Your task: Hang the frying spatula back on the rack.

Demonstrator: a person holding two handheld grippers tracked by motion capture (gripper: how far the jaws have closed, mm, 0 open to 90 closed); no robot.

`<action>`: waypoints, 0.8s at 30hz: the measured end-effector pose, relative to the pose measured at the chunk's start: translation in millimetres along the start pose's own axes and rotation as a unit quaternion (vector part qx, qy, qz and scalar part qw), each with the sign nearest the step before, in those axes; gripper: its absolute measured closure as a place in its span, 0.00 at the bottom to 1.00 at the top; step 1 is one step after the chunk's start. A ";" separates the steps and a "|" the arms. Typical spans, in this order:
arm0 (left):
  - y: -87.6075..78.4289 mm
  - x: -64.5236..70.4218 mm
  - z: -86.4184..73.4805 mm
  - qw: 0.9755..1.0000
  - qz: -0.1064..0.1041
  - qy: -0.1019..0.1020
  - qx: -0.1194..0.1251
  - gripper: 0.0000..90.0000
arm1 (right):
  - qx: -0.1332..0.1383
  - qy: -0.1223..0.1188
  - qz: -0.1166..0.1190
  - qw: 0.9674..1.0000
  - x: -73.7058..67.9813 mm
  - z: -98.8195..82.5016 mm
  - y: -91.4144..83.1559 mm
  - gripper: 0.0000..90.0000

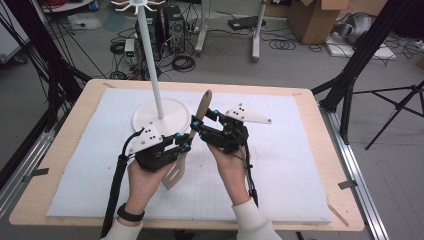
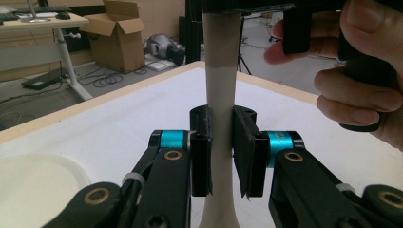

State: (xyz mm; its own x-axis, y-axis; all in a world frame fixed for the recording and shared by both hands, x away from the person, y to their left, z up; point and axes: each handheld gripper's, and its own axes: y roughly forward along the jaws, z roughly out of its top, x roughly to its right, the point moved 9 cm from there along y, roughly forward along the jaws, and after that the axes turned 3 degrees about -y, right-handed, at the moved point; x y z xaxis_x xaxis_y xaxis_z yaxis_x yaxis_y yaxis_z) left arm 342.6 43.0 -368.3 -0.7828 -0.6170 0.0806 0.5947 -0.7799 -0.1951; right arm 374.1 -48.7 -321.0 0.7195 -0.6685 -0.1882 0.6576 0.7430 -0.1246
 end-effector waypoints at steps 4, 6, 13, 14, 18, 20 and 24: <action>1.3 0.8 -0.2 1.000 0.004 0.001 0.001 0.86 | 0.005 0.009 0.001 1.000 -0.2 0.8 0.6 0.61; 2.2 0.5 -0.7 1.000 0.006 0.002 0.000 0.86 | 0.005 0.014 0.009 1.000 -0.9 0.5 0.8 0.67; 6.6 -0.4 -2.6 1.000 0.006 0.006 -0.004 0.86 | 0.009 0.039 0.044 0.998 -5.6 0.9 0.8 0.82; 6.9 -0.5 -2.8 1.000 0.005 0.005 -0.004 0.86 | 0.008 0.040 0.044 0.998 -6.1 0.6 1.0 0.82; 6.3 -0.8 -1.4 1.000 0.000 0.005 0.001 0.86 | 0.012 0.035 0.049 0.998 -6.9 1.5 0.3 0.82; 4.5 -1.9 -0.5 1.000 -0.003 0.003 0.001 0.85 | 0.013 0.035 0.058 0.998 -7.2 2.2 -0.3 0.82; -3.5 -6.7 3.6 1.000 -0.020 -0.003 0.008 0.67 | 0.006 0.016 0.074 0.997 -8.8 1.9 -1.6 0.82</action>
State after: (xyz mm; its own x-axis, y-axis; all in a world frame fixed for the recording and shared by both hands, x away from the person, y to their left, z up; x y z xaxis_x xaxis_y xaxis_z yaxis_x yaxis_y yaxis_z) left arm 346.4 49.5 -364.7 -0.8048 -0.5861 0.0939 0.5661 -0.8055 -0.1753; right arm 367.1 -44.1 -317.2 0.8021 -0.5495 -0.2339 0.5469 0.8332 -0.0817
